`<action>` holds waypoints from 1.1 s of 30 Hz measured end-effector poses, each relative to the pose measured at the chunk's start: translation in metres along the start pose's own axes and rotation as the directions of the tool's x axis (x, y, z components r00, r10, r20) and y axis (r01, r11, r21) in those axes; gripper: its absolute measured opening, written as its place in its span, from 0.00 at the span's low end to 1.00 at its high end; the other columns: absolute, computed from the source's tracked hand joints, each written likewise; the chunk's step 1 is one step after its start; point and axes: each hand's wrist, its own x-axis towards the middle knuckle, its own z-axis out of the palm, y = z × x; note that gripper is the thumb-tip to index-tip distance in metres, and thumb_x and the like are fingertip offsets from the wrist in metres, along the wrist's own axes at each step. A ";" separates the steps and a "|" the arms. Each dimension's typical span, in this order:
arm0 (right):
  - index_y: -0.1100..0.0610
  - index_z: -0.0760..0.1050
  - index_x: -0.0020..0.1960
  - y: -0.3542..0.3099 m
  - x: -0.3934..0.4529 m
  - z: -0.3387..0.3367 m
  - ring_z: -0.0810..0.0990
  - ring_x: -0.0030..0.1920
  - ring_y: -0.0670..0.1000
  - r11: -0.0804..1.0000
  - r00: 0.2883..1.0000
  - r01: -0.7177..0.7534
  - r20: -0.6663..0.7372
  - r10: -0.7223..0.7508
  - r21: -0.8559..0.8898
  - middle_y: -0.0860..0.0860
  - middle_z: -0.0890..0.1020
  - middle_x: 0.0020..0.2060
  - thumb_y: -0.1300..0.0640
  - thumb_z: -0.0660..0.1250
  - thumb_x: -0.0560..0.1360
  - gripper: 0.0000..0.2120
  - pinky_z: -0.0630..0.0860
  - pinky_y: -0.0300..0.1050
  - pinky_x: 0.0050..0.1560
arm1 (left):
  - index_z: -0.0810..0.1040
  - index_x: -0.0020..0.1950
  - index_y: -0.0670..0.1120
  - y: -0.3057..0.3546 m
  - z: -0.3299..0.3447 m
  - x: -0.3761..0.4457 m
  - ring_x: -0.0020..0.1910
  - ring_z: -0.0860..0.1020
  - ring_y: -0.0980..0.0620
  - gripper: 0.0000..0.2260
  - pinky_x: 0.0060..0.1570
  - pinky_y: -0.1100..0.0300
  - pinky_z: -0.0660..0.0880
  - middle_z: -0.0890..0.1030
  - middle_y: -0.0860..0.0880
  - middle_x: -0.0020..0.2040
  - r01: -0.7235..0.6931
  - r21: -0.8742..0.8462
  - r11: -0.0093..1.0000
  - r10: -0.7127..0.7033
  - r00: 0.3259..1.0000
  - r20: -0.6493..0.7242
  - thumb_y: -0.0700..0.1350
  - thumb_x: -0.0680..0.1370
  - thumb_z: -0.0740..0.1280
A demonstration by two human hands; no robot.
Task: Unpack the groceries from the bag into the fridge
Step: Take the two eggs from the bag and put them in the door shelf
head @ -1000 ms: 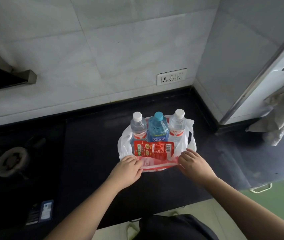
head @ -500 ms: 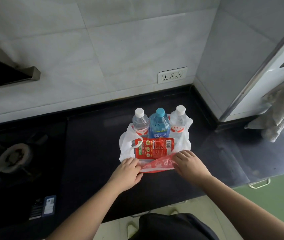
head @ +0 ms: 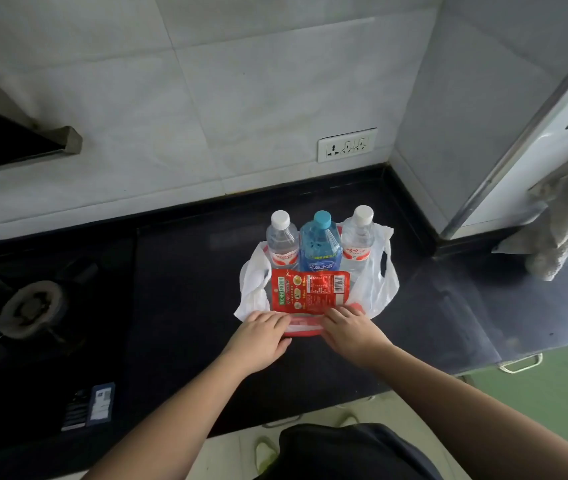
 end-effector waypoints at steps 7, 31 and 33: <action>0.51 0.72 0.68 0.015 -0.025 0.006 0.73 0.67 0.52 0.995 0.999 -0.048 -0.002 0.048 0.090 0.49 0.76 0.66 0.44 0.51 0.81 0.21 0.61 0.50 0.72 | 0.68 0.73 0.48 -0.002 0.004 -0.005 0.71 0.68 0.52 0.20 0.71 0.54 0.63 0.71 0.50 0.72 0.049 -0.154 0.987 -0.044 0.998 0.036 0.55 0.83 0.56; 0.56 0.67 0.70 0.009 0.010 -0.028 0.68 0.69 0.60 0.949 0.918 -0.299 -0.243 0.314 0.096 0.58 0.72 0.68 0.49 0.64 0.77 0.24 0.55 0.56 0.73 | 0.63 0.76 0.43 0.003 -0.035 0.047 0.73 0.66 0.46 0.26 0.76 0.48 0.58 0.69 0.45 0.73 0.050 0.031 0.998 -0.043 0.977 -0.208 0.49 0.79 0.61; 0.56 0.63 0.73 0.008 0.014 -0.031 0.64 0.72 0.59 0.941 0.913 -0.309 -0.234 0.334 0.140 0.57 0.68 0.72 0.49 0.63 0.78 0.26 0.51 0.52 0.73 | 0.64 0.76 0.43 0.005 -0.036 0.048 0.72 0.67 0.46 0.26 0.75 0.47 0.59 0.70 0.46 0.72 0.059 0.025 0.998 -0.053 0.978 -0.201 0.49 0.79 0.61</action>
